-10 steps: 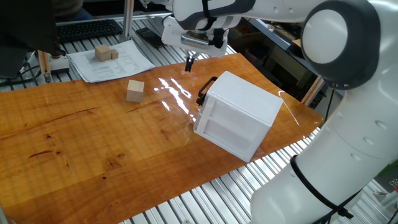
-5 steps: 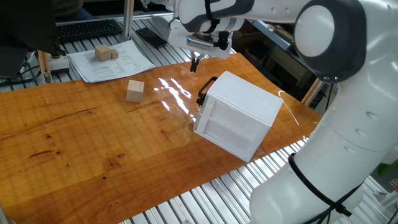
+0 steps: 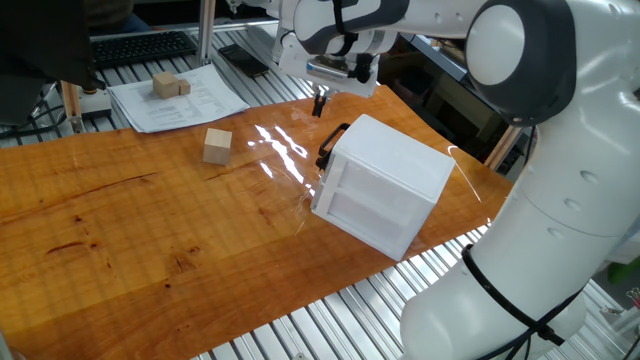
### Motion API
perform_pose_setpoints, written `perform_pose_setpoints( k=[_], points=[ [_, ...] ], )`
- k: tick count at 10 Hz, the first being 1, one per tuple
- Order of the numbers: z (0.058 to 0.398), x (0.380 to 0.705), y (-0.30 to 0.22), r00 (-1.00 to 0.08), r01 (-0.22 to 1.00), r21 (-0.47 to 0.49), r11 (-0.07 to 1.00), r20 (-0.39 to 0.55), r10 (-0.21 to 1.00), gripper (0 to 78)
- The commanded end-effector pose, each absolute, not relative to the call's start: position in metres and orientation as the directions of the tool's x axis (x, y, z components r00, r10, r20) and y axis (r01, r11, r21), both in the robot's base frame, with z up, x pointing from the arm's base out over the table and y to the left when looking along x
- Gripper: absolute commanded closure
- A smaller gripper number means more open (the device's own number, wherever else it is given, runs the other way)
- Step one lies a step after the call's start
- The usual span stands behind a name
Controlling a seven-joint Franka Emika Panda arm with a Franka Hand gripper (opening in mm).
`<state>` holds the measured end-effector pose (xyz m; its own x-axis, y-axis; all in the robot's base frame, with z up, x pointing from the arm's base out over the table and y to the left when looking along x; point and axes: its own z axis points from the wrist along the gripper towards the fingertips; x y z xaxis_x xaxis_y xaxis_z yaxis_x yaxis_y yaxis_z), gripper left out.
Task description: Put things in the drawer
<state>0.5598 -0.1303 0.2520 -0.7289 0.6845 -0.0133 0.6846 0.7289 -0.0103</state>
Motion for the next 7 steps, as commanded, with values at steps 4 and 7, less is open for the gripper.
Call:
perform_pose_setpoints(
  k=[4, 7],
  points=[
    [0.2531, 0.561, -0.1308, -0.684, 0.73, -0.016, 0.684, -0.014, 0.729, 77.6],
    [0.2531, 0.561, -0.1308, -0.684, 0.73, -0.016, 0.684, -0.014, 0.729, 0.1]
  ],
)
